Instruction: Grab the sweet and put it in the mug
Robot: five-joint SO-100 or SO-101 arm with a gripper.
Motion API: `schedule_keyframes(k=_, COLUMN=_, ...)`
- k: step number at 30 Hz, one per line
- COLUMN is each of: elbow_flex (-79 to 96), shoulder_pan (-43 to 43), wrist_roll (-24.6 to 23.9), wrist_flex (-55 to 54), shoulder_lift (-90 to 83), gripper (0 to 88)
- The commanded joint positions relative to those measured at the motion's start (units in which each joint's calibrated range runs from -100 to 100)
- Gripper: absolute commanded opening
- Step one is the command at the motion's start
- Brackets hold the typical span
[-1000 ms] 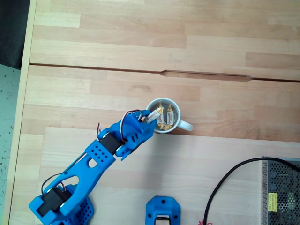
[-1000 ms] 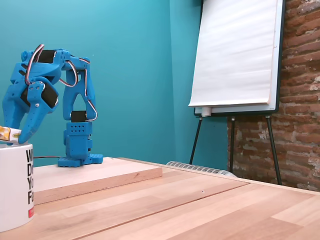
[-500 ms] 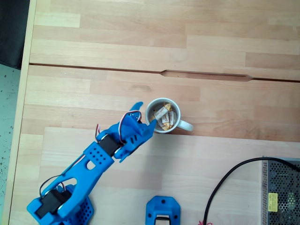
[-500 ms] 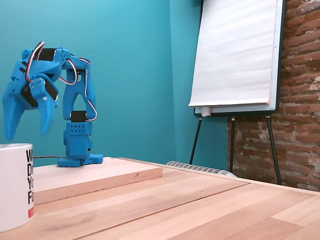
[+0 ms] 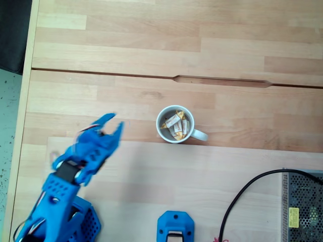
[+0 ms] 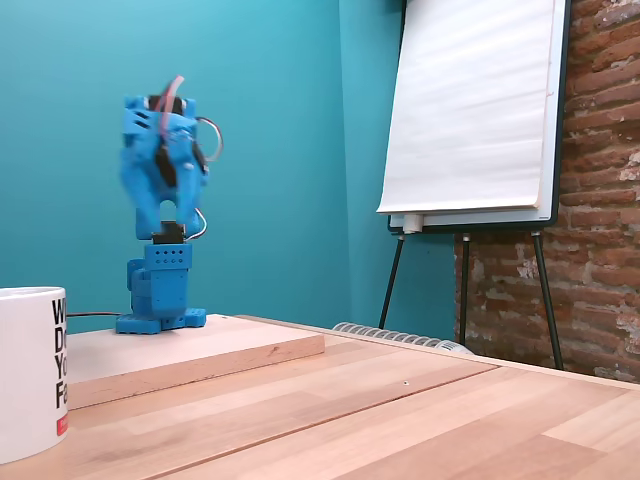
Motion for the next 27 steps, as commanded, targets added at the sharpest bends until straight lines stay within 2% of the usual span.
schedule_keyframes(k=1, elbow_flex=9.5, shoulder_pan=-6.8, wrist_roll=-0.2, wrist_flex=-0.3, shoulder_lift=-11.3, gripper=2.8)
schedule_keyframes(k=8, elbow_flex=29.1, shoulder_pan=-18.9, wrist_roll=0.0, wrist_flex=-0.4, shoulder_lift=-25.7, gripper=3.5)
schedule_keyframes(k=13, elbow_flex=41.4, shoulder_pan=-24.6, wrist_roll=2.6, wrist_flex=-0.4, shoulder_lift=-34.2, gripper=3.5)
schedule_keyframes(k=18, elbow_flex=51.0, shoulder_pan=-25.5, wrist_roll=6.4, wrist_flex=-0.5, shoulder_lift=-40.5, gripper=3.5)
schedule_keyframes(k=27, elbow_flex=56.6, shoulder_pan=-25.7, wrist_roll=8.3, wrist_flex=-0.1, shoulder_lift=-47.8, gripper=3.7)
